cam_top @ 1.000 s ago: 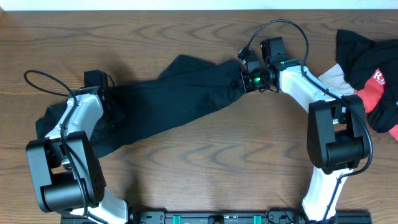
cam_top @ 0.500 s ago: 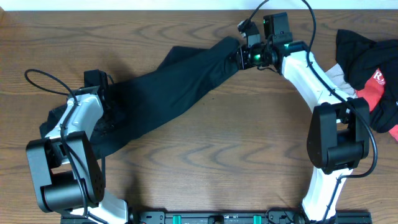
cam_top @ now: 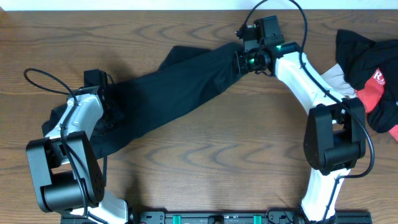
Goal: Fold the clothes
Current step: 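Pull the pants' waist up and right with the right gripper, left holding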
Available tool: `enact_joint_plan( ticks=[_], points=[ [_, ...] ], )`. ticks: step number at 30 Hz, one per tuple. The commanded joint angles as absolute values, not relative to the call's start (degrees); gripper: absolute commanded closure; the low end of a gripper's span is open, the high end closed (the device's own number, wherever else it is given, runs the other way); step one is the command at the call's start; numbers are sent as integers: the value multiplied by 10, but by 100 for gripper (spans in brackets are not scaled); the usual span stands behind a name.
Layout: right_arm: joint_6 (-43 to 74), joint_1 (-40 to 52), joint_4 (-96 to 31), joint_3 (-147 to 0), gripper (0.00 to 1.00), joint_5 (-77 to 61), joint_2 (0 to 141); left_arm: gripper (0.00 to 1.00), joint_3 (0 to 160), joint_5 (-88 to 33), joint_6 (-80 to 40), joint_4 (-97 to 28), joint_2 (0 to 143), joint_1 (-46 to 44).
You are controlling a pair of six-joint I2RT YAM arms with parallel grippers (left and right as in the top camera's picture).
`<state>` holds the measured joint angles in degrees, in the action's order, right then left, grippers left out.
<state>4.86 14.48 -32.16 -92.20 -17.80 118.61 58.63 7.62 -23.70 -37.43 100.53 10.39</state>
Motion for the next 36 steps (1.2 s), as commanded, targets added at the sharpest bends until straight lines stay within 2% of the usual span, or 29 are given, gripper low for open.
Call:
enact_joint_plan(
  ticks=[1,15,22,36],
  points=[
    [61,100,-332,-937,99,-103,1177,71,584,99,-229,-376,1014,107],
    [69,12,-432,-937,99,-58,1160,76,584,81,-211,-400,1014,94],
    [75,11,-464,-937,99,-32,1109,76,584,49,-210,-372,1011,65],
    [77,85,-317,-937,99,-45,1082,76,584,50,-210,-339,1011,61]
  ],
)
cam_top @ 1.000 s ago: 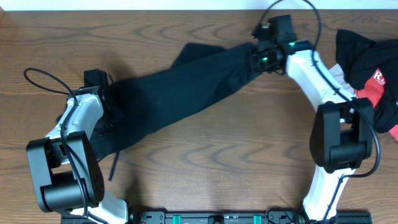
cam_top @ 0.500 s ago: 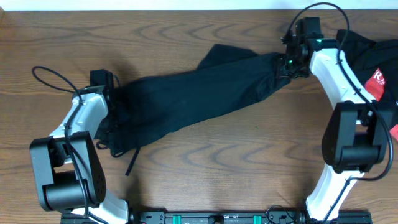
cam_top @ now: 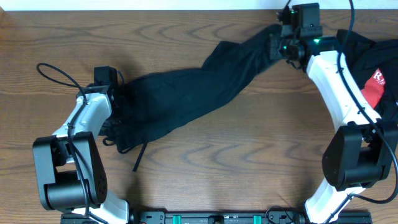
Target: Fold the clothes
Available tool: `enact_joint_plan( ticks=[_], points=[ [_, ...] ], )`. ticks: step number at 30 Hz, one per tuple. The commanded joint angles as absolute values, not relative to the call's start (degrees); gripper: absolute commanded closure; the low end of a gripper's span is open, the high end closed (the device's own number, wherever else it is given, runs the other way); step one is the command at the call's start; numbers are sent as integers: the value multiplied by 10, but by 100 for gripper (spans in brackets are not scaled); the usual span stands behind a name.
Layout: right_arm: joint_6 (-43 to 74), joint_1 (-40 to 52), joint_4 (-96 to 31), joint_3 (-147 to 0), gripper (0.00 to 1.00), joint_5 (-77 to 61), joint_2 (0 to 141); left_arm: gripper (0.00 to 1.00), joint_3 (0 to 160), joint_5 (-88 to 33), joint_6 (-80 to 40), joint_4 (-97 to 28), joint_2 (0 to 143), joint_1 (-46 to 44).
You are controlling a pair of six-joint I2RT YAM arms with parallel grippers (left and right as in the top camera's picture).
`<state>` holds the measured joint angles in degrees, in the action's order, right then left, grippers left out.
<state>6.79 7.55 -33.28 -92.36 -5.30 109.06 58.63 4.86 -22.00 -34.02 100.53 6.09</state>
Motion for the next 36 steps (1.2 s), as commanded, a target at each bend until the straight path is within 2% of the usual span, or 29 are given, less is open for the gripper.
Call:
enact_joint_plan(
  ticks=[1,9,14,20,25,27,36],
  points=[
    [79,87,-308,-937,98,-45,1082,76,584,49,-210,-339,1011,61],
    [83,90,-275,-937,97,-50,1084,76,584,50,-210,-335,1011,61],
    [89,90,-225,-937,96,-139,1090,76,584,50,-210,-329,1011,61],
    [124,91,-193,-937,94,-163,1133,76,584,50,-210,-329,1011,61],
    [123,91,-159,-937,73,-220,1195,76,584,50,-210,-329,1011,61],
    [124,91,-146,-937,54,-234,1217,76,584,50,-210,-329,1011,61],
    [121,86,-157,-937,27,-206,1242,76,584,50,-210,-334,1011,61]
  ],
)
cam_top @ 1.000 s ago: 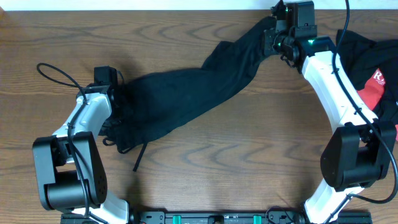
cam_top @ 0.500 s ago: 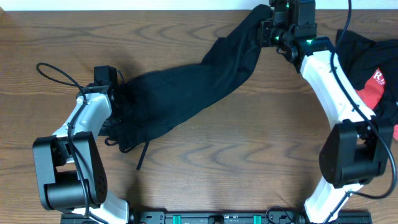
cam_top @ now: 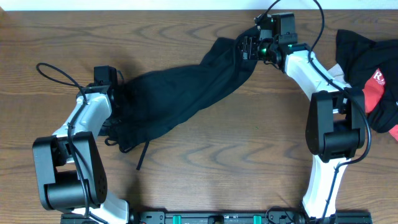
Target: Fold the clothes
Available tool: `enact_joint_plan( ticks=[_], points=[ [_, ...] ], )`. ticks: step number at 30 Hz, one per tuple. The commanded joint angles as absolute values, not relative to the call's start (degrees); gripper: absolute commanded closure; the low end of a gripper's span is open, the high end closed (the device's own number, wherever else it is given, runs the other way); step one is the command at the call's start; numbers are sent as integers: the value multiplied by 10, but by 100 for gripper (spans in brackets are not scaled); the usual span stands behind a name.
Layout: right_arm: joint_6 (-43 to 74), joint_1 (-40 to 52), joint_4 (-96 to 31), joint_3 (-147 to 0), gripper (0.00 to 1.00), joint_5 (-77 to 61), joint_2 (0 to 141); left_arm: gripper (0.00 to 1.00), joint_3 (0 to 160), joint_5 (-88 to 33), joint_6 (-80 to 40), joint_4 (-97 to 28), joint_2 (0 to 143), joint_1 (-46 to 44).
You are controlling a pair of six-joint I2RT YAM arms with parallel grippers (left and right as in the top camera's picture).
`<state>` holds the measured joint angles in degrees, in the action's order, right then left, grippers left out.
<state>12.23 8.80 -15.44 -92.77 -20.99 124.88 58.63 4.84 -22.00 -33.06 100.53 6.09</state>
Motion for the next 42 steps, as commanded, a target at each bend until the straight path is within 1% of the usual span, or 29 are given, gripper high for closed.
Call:
enact_joint_plan(
  ticks=[1,3,5,10,15,19,22,27,30,35,40,42],
  points=[
    [119,85,-162,-937,24,-196,1239,76,584,50,-210,-335,1011,61],
    [115,80,-175,-937,19,-175,1233,76,584,50,-210,-337,1011,61],
    [105,75,-185,-937,16,-168,1230,76,584,50,-210,-337,1011,61],
    [99,59,-210,-938,15,-169,1229,76,584,50,-210,-337,1011,61],
    [89,44,-215,-938,15,-162,1227,76,584,50,-210,-337,1011,61],
    [89,31,-229,-943,16,-81,1224,76,584,52,-200,-337,1011,61],
    [81,25,-269,-962,17,-19,1224,76,584,56,-190,-337,1011,61],
    [66,25,-355,-1005,18,-22,1224,76,584,56,-191,-333,1011,61],
    [66,25,-385,-1023,18,-31,1223,76,584,56,-188,-334,1011,62],
    [97,24,-441,-1051,18,61,1223,76,584,75,-176,-337,1011,62],
    [96,32,-484,-1064,21,56,1217,75,584,102,-176,-337,1011,65],
    [67,39,-488,-1064,21,3,1207,75,584,102,-176,-337,1011,69]
  ],
)
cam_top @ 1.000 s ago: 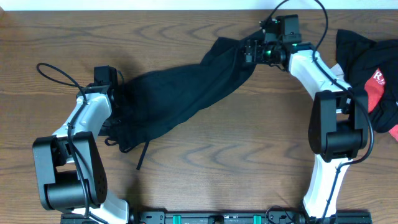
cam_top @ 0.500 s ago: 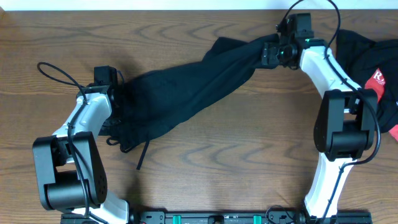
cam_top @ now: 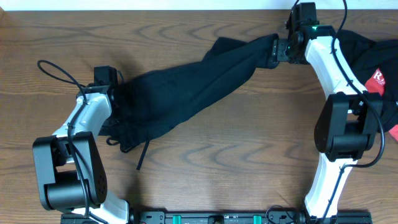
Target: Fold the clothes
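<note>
A long black garment (cam_top: 186, 93) lies stretched slantwise across the wooden table, from the lower left to the upper right. My left gripper (cam_top: 118, 102) sits at its left end, shut on the bunched cloth there. At the far right end my right gripper (cam_top: 277, 50) is shut on the garment's corner near the table's back edge. A loose drawstring (cam_top: 143, 155) trails from the left end toward the front.
A pile of other clothes (cam_top: 373, 68), black with red and white, lies at the right edge of the table beside the right arm. Along the front edge runs the arms' mounting rail (cam_top: 217, 218).
My right gripper has moved to the right with the garment's end, from about the middle-right back of the table, pulling the cloth out longer. The left arm has not moved.
Both grippers held the black garment's ends throughout. First the right gripper was at the back centre-right, then far right with the cloth stretched. It came back toward the centre, and now it is out right again. The left gripper shifted slightly right early on and has stayed.
</note>
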Available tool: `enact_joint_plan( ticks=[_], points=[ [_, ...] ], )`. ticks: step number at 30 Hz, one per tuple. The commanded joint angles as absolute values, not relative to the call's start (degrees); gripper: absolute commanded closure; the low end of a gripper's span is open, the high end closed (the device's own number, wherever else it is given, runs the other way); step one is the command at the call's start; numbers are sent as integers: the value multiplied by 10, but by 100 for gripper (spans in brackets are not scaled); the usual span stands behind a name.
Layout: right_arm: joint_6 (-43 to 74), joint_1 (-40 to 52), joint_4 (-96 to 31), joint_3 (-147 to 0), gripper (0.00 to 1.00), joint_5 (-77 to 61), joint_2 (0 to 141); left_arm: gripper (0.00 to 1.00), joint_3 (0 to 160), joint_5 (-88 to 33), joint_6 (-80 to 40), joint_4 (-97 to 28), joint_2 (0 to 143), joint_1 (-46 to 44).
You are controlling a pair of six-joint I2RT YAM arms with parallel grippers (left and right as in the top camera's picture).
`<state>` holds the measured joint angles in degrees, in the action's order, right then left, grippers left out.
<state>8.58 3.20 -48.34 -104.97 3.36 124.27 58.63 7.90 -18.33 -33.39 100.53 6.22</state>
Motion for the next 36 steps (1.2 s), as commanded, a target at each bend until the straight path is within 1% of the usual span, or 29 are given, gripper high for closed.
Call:
enact_joint_plan(
  ticks=[1,3,5,8,12,14,15,18,20,23,25,27,28,29,32,36],
  points=[
    [40,42,-489,-1064,21,-44,1201,75,584,102,-176,-337,1011,71],
    [-9,49,-489,-1064,21,-164,1187,75,584,102,-176,-337,1011,77],
    [-29,57,-477,-1065,21,-269,1174,76,584,101,-176,-337,1011,82],
    [-26,76,-447,-1065,21,-340,1168,75,584,101,-176,-337,1011,88],
    [-26,109,-420,-1064,26,-334,1180,75,584,101,-177,-336,1011,90],
    [-27,131,-408,-1064,34,-329,1191,76,584,96,-178,-337,1011,90],
    [-26,139,-404,-1064,40,-320,1195,76,584,93,-178,-336,1011,90],
    [-26,161,-394,-1064,63,-278,1215,75,584,75,-178,-337,1011,90],
    [-15,166,-393,-1064,75,-256,1228,76,584,56,-177,-339,1011,90],
    [-6,165,-394,-1064,85,-255,1244,76,587,-7,-174,-343,1003,90],
    [-3,163,-396,-1064,89,-254,1253,77,592,-71,-156,-344,991,88],
    [3,161,-400,-1063,95,-252,1263,78,595,-127,-146,-345,969,84],
    [3,161,-403,-1063,97,-252,1266,81,595,-146,-146,-346,957,80],
    [3,161,-406,-1063,98,-251,1269,81,595,-163,-146,-348,945,76],
    [4,161,-407,-1063,99,-235,1282,81,595,-202,-146,-350,918,51],
    [4,162,-410,-1063,99,-200,1300,81,595,-206,-152,-341,925,14]
  ],
)
